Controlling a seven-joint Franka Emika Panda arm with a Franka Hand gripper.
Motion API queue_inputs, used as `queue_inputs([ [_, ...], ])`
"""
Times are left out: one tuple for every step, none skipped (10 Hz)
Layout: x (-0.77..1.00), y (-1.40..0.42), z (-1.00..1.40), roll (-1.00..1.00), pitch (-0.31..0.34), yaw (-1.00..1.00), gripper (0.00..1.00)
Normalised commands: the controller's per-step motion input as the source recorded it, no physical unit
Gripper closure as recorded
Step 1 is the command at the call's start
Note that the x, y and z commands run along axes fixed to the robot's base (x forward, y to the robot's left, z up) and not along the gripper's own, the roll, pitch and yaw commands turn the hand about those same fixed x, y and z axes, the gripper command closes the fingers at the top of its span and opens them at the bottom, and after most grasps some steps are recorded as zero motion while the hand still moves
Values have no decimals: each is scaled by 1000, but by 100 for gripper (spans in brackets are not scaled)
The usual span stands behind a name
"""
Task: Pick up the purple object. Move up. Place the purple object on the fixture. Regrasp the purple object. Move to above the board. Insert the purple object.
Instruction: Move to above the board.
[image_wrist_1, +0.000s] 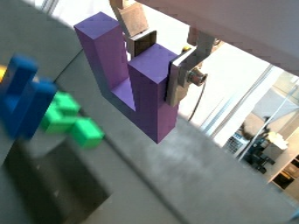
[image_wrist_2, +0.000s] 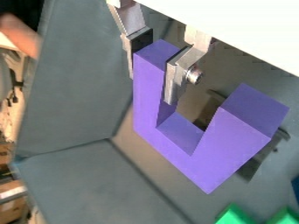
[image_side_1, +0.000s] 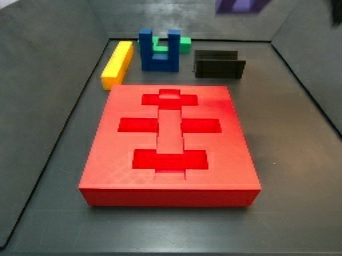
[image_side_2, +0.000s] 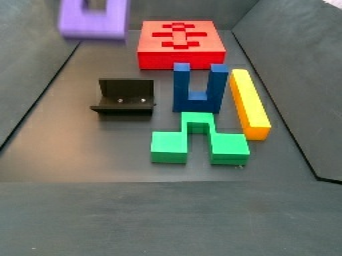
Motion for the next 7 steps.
queue_inputs([
  [9,35,1400,-6,61,-20,100],
  [12,16,906,-2,70,-12,100],
  [31,-1,395,-2,92,2,100],
  [-1400,-1376,296,-1000,153,-36,100],
  [-1400,-1367,271,-1000,151,-33,100],
  [-1400,-1245,259,-1000,105,-15,100],
  [-1400,-1202,233,-1000,95,-6,100],
])
